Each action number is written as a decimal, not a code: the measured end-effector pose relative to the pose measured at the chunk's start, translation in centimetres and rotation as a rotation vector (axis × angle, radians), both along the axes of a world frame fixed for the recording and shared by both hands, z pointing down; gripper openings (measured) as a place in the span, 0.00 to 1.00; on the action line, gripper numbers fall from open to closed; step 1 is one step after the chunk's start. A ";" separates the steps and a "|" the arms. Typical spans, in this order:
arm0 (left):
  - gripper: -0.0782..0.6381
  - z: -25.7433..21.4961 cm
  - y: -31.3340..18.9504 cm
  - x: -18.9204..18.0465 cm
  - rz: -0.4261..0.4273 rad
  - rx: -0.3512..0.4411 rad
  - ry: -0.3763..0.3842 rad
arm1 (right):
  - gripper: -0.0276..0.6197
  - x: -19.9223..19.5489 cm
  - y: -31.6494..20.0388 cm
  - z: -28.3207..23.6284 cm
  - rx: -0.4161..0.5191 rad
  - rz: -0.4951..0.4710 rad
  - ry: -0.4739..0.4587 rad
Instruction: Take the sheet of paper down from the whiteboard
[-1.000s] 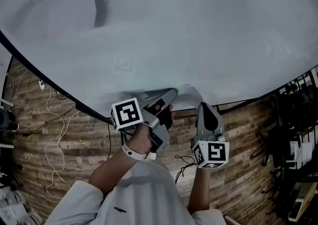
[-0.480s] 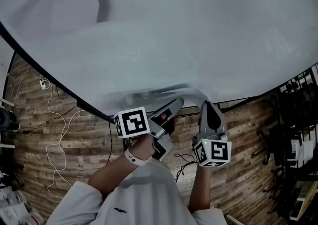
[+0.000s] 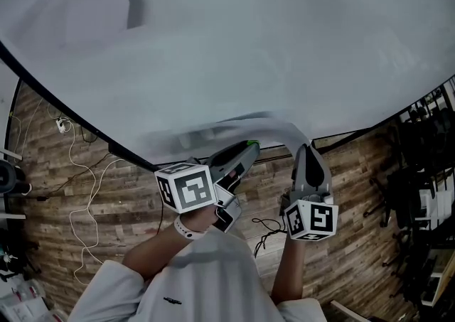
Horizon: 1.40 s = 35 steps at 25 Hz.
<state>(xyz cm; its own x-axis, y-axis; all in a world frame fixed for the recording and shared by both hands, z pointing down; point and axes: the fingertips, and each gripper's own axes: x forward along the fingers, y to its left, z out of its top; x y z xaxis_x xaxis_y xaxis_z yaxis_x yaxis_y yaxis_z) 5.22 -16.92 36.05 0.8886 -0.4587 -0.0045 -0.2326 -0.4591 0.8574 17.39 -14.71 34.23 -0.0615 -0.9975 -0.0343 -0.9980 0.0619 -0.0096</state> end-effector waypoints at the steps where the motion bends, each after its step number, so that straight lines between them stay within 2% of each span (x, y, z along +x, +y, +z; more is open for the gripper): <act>1: 0.28 -0.2 0.1 -0.1 0.002 0.021 -0.012 | 0.06 0.2 0.2 0.0 0.002 0.010 -0.004; 7: 0.28 -0.4 0.5 -0.4 -0.001 0.160 -0.114 | 0.06 1.3 1.6 0.8 0.000 0.078 -0.032; 16: 0.28 0.1 -0.3 -0.8 -0.063 0.405 -0.327 | 0.06 3.7 3.9 1.3 -0.001 0.158 -0.052; 21: 0.28 0.7 -0.2 -1.1 -0.087 0.493 -0.407 | 0.06 4.1 5.1 2.1 -0.004 0.181 -0.090; 30: 0.28 0.7 0.7 -1.8 -0.133 0.648 -0.485 | 0.06 4.1 6.6 3.6 -0.011 0.206 -0.102; 35: 0.28 0.9 1.2 -2.6 -0.139 0.679 -0.505 | 0.06 3.8 7.3 3.8 -0.006 0.213 -0.112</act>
